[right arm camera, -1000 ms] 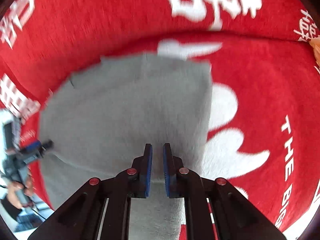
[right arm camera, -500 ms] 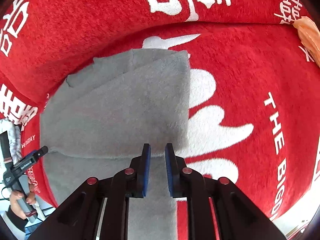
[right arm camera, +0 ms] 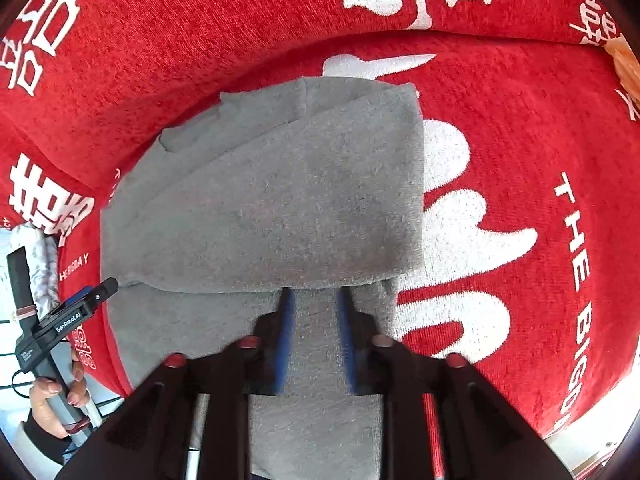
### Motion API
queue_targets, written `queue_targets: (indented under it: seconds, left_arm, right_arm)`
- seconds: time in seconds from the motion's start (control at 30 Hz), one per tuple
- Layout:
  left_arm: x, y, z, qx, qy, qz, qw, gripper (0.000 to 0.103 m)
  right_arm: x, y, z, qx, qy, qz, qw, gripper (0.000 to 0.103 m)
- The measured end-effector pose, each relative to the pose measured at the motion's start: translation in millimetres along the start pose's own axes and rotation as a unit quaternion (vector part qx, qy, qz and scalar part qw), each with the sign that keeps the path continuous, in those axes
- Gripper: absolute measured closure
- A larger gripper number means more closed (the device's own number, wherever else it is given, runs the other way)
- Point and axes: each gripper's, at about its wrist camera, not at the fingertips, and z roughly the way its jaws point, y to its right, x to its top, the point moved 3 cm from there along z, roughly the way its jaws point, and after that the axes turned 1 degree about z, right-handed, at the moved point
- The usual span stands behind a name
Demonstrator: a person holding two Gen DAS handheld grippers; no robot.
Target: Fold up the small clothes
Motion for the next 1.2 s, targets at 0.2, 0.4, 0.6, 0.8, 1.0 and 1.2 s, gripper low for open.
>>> queue_targets:
  seconds: [0.2,0.4,0.6,0.8,1.0,1.2]
  left_arm:
    - [-4.4,-0.9,4.8,0.000,-0.012,-0.011,0.9999,0.011]
    - [-12.8,13.5,-0.4,-0.007,-0.015,-0.008,0.9998,0.011]
    - [-21.6,25.4,-1.3,-0.022,-0.021,-0.020,0.9993,0.000]
    - [-28.8,38.2,-5.8,0.002,-0.021,-0.004,0.9998,0.000]
    - [-34.9,42.9,-9.1,0.017,-0.019,0.003,0.9997,0.000]
    - [-50.3,45.4,-4.9,0.008,-0.037,-0.006,0.9993,0.000]
  right_arm:
    - [-2.1,1.7,-2.3,0.012,-0.005,-0.004,1.000,0.053]
    - [-2.7,4.8,-4.4,0.022,-0.011,-0.012,1.000,0.046]
    - [-2.6,6.2,-6.7,0.035,-0.015,-0.024,0.999,0.039]
    - [-2.2,2.6,-12.6,0.067,-0.006,-0.040,0.997,0.011]
    - [-5.4,5.3,-9.5,0.081,-0.022,-0.038,0.996,0.011]
    - [-9.1,11.3,-6.5,0.088,-0.034,-0.037,0.995,0.011]
